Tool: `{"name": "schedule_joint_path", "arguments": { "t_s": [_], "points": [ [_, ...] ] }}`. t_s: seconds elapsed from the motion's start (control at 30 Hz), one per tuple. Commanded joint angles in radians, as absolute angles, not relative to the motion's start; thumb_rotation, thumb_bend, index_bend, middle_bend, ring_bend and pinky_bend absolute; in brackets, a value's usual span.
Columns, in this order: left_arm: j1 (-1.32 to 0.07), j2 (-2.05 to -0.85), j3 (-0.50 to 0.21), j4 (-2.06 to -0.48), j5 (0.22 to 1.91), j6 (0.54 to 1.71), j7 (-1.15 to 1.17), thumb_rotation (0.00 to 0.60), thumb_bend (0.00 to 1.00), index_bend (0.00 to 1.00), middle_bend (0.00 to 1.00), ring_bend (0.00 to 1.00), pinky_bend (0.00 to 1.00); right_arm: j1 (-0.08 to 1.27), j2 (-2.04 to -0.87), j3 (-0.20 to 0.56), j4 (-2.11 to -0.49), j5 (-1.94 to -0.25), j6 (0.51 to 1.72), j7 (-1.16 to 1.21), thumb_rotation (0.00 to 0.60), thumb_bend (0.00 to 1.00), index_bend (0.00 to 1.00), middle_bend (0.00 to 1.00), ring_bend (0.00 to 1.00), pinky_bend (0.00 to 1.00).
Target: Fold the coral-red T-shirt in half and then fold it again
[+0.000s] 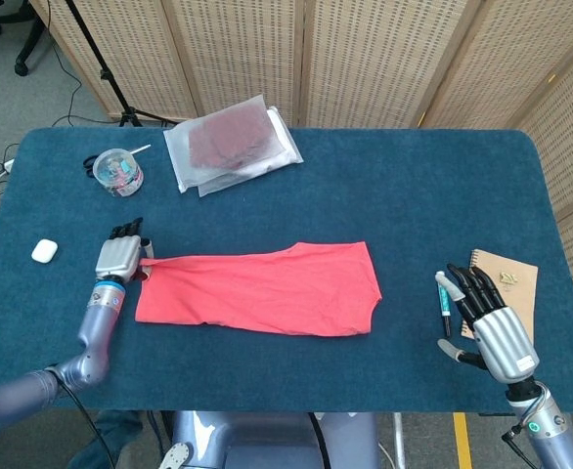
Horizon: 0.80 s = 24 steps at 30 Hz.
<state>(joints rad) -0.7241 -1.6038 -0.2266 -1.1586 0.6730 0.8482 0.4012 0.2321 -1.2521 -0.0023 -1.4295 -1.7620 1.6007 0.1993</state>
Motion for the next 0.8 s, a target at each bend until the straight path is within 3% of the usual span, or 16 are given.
{"name": "schedule_joint_path", "arguments": {
  "t_s": [0.03, 0.33, 0.8],
  "points": [
    [-0.719, -1.551, -0.219, -1.133, 0.633, 0.801, 0.419, 0.6, 0.55, 0.78, 0.0, 0.0, 0.0, 0.232, -1.253, -0.003, -1.431, -1.764, 1.6, 0.196, 0.6, 0.0, 0.0, 0.0, 0.0, 0.0],
    [-0.699, -1.451, -0.173, -1.05, 0.593, 0.669, 0.405, 0.6, 0.55, 0.78, 0.0, 0.0, 0.0, 0.23, -1.256, -0.005, -1.435, -1.77, 1.596, 0.183, 0.6, 0.0, 0.0, 0.0, 0.0, 0.0],
    [-0.665, -1.484, -0.18, -0.757, 0.73, 0.51, 0.192, 0.6, 0.56, 0.78, 0.0, 0.0, 0.0, 0.232, -1.262, -0.004, -1.438, -1.771, 1.586, 0.168, 0.6, 0.0, 0.0, 0.0, 0.0, 0.0]
  ]
}}
